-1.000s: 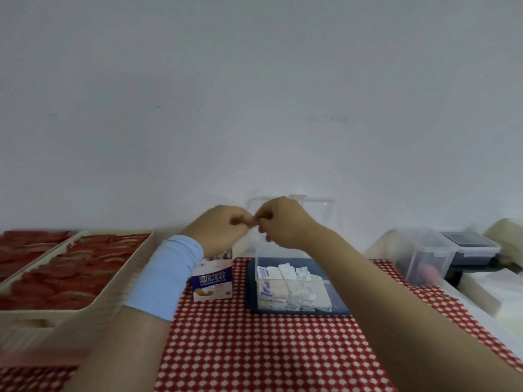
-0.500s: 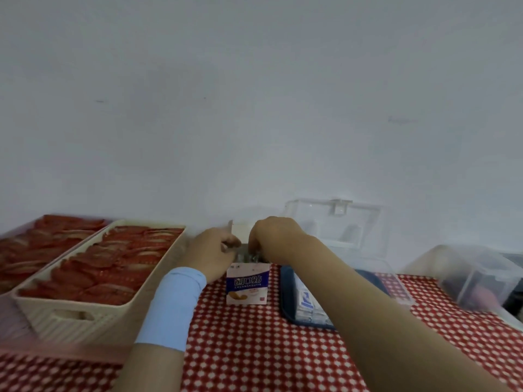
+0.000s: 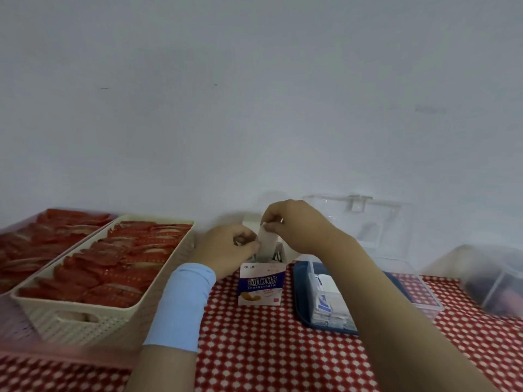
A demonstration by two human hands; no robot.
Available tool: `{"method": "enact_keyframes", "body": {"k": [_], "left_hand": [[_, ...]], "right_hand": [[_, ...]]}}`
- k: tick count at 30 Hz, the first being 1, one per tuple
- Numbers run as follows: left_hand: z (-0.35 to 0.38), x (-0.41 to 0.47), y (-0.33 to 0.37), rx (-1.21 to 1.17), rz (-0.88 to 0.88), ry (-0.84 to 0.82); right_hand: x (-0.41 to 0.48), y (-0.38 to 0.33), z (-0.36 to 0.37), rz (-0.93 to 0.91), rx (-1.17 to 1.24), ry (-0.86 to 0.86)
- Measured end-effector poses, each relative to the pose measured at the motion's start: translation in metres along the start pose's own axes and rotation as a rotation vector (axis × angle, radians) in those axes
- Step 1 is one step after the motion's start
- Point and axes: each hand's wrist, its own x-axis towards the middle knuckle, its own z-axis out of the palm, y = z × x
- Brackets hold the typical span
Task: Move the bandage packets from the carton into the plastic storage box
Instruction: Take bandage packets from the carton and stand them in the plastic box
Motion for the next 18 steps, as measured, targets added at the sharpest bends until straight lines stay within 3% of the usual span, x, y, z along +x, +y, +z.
{"method": "enact_keyframes", "body": {"k": [3,8,11,15,18], "left_hand": [[0.002,0.001,-0.001,-0.061,0.003,0.073],[-0.004,0.004,0.002,-0.397,0.01,0.148],[-0.009,0.003,-0.001,-0.627,-0.035,0.022],[-0.012,-0.002,0.0,-1.217,-0.119,-0.258],[-0.013,-0.006,-0.003,-1.349,-0.072,-0.342]], "right_hand": [[-0.002,0.0,-0.001,-0.039,0.175,0.077],[0.001,-0.008,-0.005,-0.085,0.378,0.183],[0.002,-0.011,-0.008,-0.092,0.459,0.178],[-0.002,-0.019,-0.004,-0.11,0.677,0.151],[-0.002,-0.021,-0.002,-0.139,0.745,0.151]]}}
